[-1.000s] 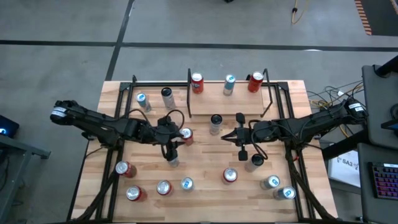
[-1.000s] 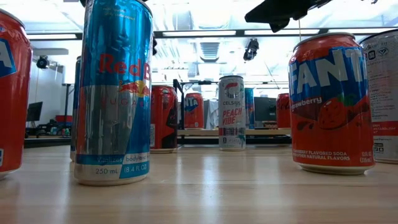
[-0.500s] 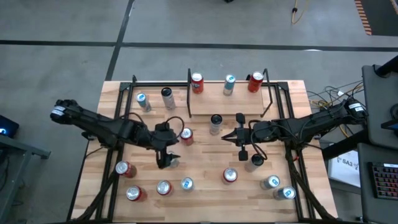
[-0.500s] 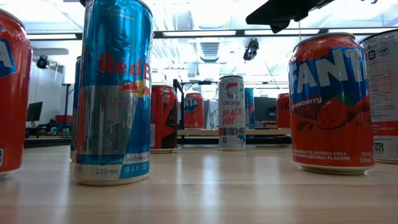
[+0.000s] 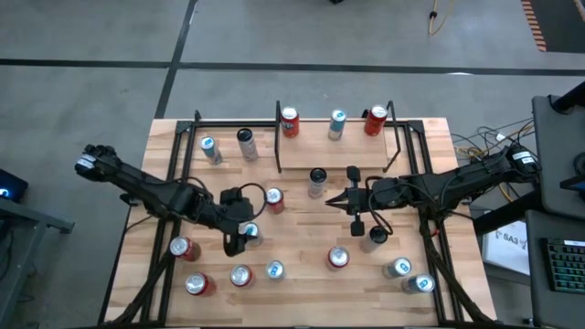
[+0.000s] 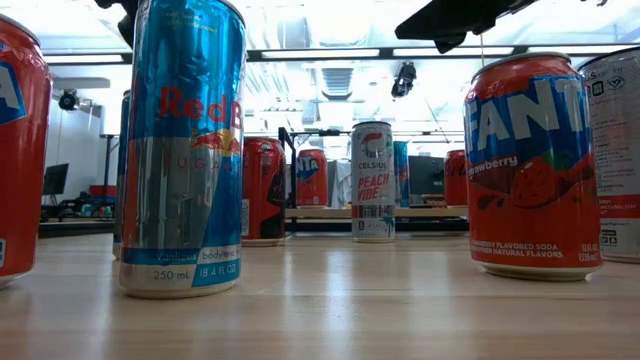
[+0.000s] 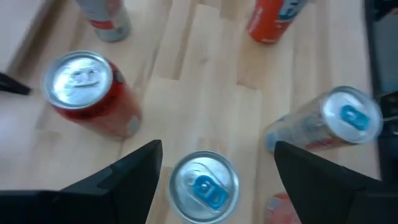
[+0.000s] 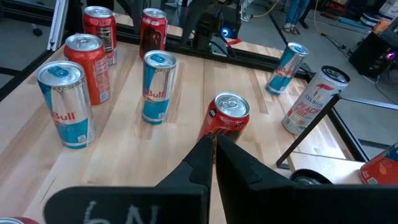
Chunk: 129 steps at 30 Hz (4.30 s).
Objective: Place canned beverage on shelf
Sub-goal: Put the blue soda can on the shelf
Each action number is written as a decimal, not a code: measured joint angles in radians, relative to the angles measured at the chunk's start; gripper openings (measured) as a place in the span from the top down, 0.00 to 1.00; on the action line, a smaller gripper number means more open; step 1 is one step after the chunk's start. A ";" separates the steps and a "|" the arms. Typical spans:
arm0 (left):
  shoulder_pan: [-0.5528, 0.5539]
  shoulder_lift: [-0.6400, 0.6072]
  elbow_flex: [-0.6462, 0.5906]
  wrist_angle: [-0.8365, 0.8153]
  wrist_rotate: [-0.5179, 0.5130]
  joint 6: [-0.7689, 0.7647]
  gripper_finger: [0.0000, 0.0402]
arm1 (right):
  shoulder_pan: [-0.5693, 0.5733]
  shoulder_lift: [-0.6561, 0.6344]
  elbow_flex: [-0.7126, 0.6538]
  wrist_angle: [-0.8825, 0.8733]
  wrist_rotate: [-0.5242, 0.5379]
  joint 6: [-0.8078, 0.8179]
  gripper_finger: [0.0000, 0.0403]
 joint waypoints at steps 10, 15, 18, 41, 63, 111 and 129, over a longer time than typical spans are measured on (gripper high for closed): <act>-0.044 0.098 -0.001 -0.011 -0.011 -0.007 0.26 | 0.000 0.000 0.000 0.000 0.000 0.000 0.98; -0.055 0.151 0.003 -0.043 -0.060 -0.010 0.27 | 0.000 0.000 0.000 0.000 0.000 -0.001 0.98; -0.052 0.167 0.003 -0.055 -0.087 -0.014 0.27 | 0.000 0.000 0.000 0.000 0.000 -0.001 0.98; -0.060 0.133 -0.004 -0.080 -0.035 -0.036 0.27 | -0.011 0.000 0.000 0.001 0.002 -0.007 0.98; -0.060 0.189 -0.002 -0.108 0.124 0.124 0.27 | -0.011 0.000 0.000 0.001 0.001 0.001 0.98; 0.039 0.209 -0.152 0.069 0.116 0.421 0.31 | -0.023 0.000 -0.001 0.000 0.002 0.071 0.98; 0.124 0.209 -0.322 0.359 0.158 0.499 0.31 | -0.033 0.000 -0.002 -0.001 0.003 0.073 0.98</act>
